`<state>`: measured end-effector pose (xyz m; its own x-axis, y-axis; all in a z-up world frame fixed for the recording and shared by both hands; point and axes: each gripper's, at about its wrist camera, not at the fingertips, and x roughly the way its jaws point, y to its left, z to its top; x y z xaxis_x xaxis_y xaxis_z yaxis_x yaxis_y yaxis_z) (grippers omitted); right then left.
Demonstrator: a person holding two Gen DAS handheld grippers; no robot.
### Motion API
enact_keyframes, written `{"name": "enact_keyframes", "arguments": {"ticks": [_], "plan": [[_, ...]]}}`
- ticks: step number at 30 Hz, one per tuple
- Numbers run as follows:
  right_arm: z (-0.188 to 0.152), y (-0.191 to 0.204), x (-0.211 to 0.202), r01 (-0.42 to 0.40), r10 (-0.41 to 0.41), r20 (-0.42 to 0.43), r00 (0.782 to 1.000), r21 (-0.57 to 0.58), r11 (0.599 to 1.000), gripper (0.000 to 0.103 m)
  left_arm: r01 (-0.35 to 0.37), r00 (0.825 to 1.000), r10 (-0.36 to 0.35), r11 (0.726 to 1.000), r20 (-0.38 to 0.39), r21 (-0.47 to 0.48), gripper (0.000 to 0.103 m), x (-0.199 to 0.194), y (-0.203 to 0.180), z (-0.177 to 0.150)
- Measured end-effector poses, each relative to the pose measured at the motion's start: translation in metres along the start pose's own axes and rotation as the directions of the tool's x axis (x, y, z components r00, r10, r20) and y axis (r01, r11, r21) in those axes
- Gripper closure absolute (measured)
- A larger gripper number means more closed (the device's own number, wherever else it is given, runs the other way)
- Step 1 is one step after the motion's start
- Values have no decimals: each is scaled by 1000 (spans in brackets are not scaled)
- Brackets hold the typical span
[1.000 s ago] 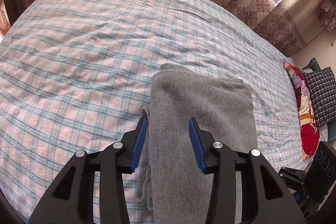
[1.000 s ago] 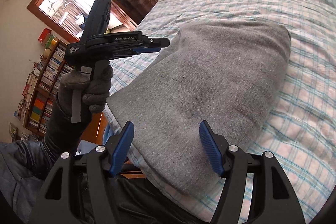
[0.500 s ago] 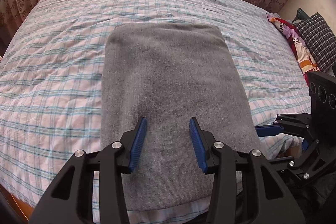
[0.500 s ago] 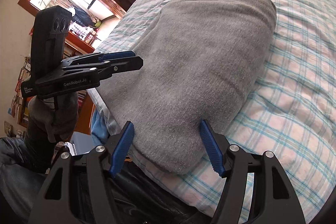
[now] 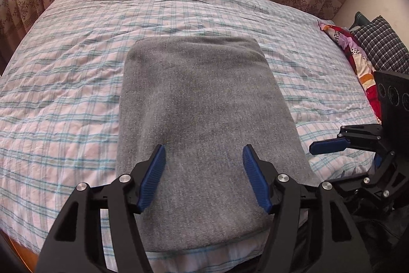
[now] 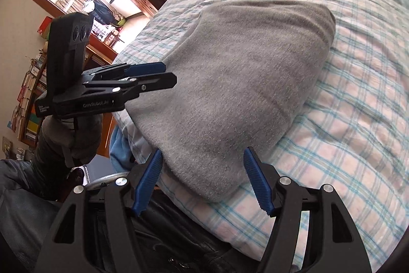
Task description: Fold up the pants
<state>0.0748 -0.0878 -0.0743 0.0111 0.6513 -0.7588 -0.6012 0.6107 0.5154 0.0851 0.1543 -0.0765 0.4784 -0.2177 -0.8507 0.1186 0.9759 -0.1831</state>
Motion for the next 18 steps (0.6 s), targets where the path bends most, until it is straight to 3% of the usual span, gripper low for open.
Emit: {"name": "enact_keyframes", "arguments": {"ticks": [3,8,13,18], "plan": [[22,-9,-16,43,-45,77,996,26,999,37,-16,1000,16,1000,8,26,29,-7,-11,1],[63,-43,-24,117,-139,171,975,135,984,37,29,999,-30,998,20,48,29,-17,-31,1],[98,-69,-4,200,-232,170,958,188,962,37,78,997,-78,990,-5,117,27,-13,-62,-4],[119,-85,25,269,-302,145,942,212,940,37,65,996,-51,979,-79,191,27,11,-79,-19]]}}
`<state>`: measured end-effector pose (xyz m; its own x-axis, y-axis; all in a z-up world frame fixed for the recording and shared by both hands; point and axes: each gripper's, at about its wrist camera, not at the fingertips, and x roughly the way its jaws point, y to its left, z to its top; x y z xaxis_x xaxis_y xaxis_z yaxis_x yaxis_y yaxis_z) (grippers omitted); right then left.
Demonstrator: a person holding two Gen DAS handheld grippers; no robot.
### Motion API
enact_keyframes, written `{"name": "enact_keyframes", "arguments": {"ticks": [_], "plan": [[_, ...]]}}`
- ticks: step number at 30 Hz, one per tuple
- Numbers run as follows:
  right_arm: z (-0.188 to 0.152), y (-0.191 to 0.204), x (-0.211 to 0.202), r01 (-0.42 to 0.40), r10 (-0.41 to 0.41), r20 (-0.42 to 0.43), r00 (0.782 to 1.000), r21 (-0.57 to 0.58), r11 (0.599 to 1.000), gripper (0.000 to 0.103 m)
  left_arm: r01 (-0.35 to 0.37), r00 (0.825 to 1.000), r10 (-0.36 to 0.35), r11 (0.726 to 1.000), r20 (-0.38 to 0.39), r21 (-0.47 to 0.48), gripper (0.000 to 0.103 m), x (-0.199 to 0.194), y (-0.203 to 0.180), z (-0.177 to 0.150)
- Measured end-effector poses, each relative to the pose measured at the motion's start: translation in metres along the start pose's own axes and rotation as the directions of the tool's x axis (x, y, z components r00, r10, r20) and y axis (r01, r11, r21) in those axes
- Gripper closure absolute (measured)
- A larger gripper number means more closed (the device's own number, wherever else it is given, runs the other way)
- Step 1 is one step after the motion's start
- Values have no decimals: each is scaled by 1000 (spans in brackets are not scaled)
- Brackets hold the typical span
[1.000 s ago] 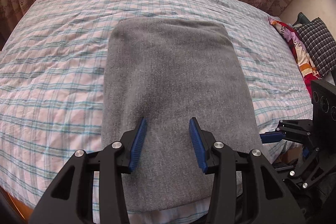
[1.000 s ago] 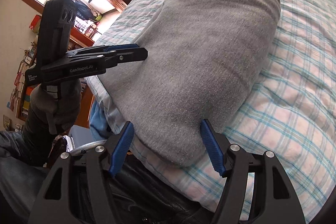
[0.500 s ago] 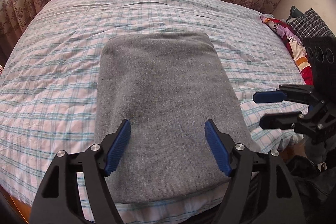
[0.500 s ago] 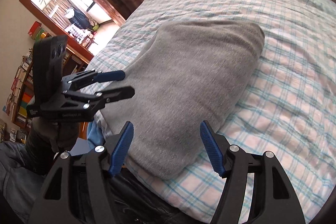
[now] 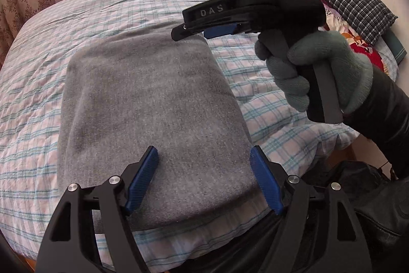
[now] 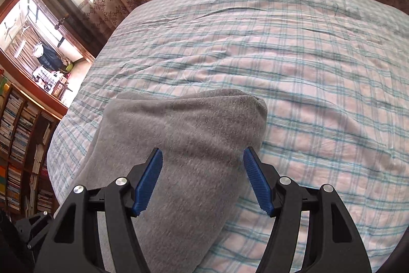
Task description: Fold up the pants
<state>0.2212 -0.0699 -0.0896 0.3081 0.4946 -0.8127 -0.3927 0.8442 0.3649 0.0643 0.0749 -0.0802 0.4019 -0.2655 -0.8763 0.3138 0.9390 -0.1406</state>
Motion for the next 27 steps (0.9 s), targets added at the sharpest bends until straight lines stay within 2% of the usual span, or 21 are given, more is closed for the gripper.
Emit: {"name": "enact_keyframes", "arguments": {"ticks": [6,15,19,27], "plan": [[7,-5,36,65,-65,-40,997,8,998,36,43,999,-44,998,-26,-38,27,13,11,-8],[11,-1,58,122,-124,-46,991,-40,992,28,22,1000,-23,1000,-18,-2,26,21,6,-14],[11,-1,54,122,-123,-36,992,-40,992,28,23,1000,-23,1000,-7,-9,26,18,7,-14],[-13,2,3,85,-85,37,996,-12,996,29,10,1000,-10,1000,18,-27,26,4,10,-13]]}}
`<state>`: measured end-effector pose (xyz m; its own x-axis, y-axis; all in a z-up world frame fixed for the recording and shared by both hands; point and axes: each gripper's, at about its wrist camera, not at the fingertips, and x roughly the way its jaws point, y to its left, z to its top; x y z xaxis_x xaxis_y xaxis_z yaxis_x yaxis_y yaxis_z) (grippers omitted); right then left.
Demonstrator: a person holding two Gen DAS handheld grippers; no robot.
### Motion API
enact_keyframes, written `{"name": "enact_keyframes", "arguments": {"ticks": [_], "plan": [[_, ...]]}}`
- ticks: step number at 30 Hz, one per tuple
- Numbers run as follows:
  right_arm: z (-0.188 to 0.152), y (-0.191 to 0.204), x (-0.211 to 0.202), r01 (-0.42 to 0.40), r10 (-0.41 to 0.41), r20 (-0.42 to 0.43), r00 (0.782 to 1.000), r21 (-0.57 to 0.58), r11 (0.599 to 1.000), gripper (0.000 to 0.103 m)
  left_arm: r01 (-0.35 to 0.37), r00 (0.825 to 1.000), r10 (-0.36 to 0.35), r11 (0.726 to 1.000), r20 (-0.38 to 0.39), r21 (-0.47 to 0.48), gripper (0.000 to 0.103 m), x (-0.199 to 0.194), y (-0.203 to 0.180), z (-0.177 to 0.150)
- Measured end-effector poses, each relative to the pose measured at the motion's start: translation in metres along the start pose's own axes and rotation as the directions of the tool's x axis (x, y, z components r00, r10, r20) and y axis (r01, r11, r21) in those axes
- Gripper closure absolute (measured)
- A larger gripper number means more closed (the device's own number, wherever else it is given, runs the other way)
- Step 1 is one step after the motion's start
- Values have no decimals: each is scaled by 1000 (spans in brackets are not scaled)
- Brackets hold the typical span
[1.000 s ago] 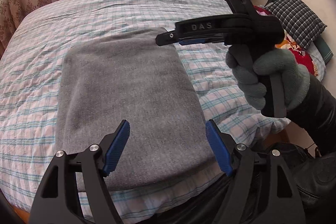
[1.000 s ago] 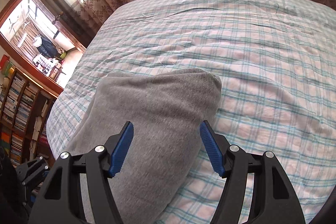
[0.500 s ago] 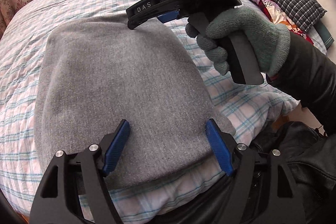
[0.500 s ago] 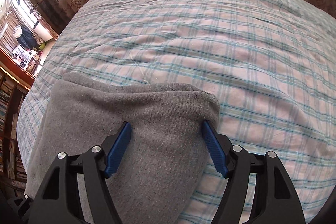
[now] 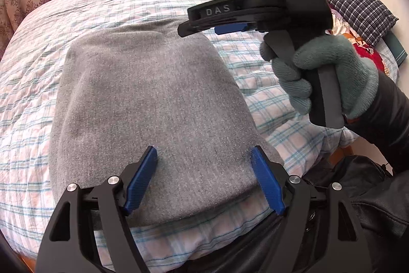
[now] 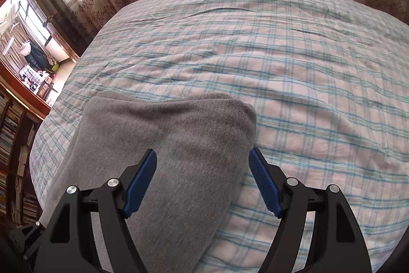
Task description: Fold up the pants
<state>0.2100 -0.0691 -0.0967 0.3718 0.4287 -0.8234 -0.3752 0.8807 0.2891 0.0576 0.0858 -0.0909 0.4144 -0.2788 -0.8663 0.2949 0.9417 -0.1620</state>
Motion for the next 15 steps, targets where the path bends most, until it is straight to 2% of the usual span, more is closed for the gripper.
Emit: {"name": "enact_keyframes", "arguments": {"ticks": [5,9,15], "plan": [[-32,12,-25,-29,28,-14,999,-78,997,29,-13,1000,13,1000,1,3,26,-5,2,-5],[-59,21,-29,-61,53,-64,997,-123,991,29,-24,1000,24,1000,-7,6,26,-3,-2,-8],[-73,12,-27,-86,81,-82,993,-59,995,29,-43,999,43,999,-3,3,26,-2,-9,-6]]}}
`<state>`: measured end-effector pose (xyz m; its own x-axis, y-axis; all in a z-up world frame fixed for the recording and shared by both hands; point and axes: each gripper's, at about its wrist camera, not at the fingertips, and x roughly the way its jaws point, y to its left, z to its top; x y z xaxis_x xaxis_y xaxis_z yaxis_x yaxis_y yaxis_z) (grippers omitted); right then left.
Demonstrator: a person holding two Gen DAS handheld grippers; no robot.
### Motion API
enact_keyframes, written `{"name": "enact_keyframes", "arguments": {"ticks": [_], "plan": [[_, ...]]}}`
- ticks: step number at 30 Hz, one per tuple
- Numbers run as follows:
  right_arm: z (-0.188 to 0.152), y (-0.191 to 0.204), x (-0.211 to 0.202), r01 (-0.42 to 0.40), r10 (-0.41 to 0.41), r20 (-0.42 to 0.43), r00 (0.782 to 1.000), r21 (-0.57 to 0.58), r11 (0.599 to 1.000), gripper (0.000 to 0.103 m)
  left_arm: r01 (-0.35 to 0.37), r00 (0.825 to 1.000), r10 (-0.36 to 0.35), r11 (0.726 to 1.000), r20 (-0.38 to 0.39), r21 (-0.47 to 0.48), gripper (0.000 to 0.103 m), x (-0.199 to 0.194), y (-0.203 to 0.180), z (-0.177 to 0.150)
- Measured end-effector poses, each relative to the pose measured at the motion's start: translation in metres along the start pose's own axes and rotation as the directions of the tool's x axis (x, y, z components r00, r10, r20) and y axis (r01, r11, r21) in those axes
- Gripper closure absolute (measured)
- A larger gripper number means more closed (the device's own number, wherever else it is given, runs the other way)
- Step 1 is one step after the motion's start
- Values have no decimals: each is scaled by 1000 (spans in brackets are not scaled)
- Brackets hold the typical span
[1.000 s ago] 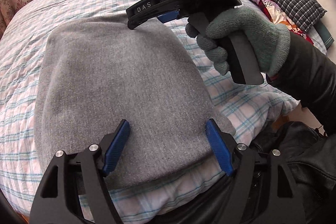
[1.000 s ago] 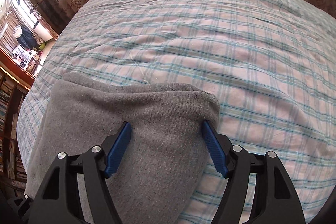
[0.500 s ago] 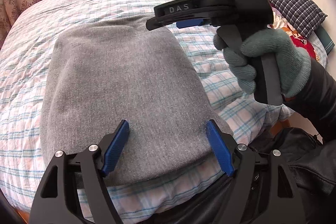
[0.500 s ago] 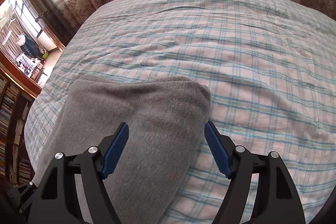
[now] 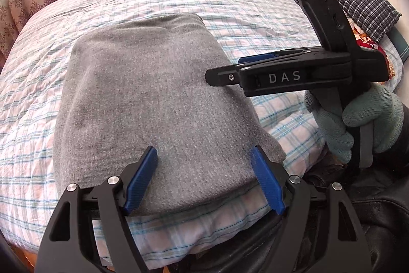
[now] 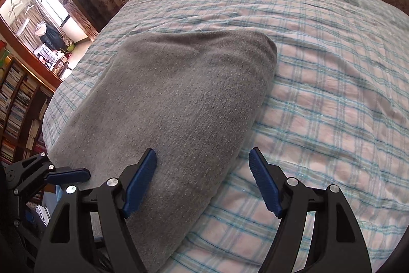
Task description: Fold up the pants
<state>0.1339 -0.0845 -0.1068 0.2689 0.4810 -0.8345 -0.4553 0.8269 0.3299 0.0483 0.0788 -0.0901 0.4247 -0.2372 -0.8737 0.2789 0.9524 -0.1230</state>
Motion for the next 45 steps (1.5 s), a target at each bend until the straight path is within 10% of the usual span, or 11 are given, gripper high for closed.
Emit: {"name": "enact_keyframes", "arguments": {"ticks": [31,45], "plan": [[-79,46,-23,-87,66,-141,988,-151,985,29,-274,958,272,962,94,12,25,-31,12,-2],[-79,45,-77,-63,68,24,997,-180,982,29,-341,932,338,940,134,-1,14,-45,11,0]]}}
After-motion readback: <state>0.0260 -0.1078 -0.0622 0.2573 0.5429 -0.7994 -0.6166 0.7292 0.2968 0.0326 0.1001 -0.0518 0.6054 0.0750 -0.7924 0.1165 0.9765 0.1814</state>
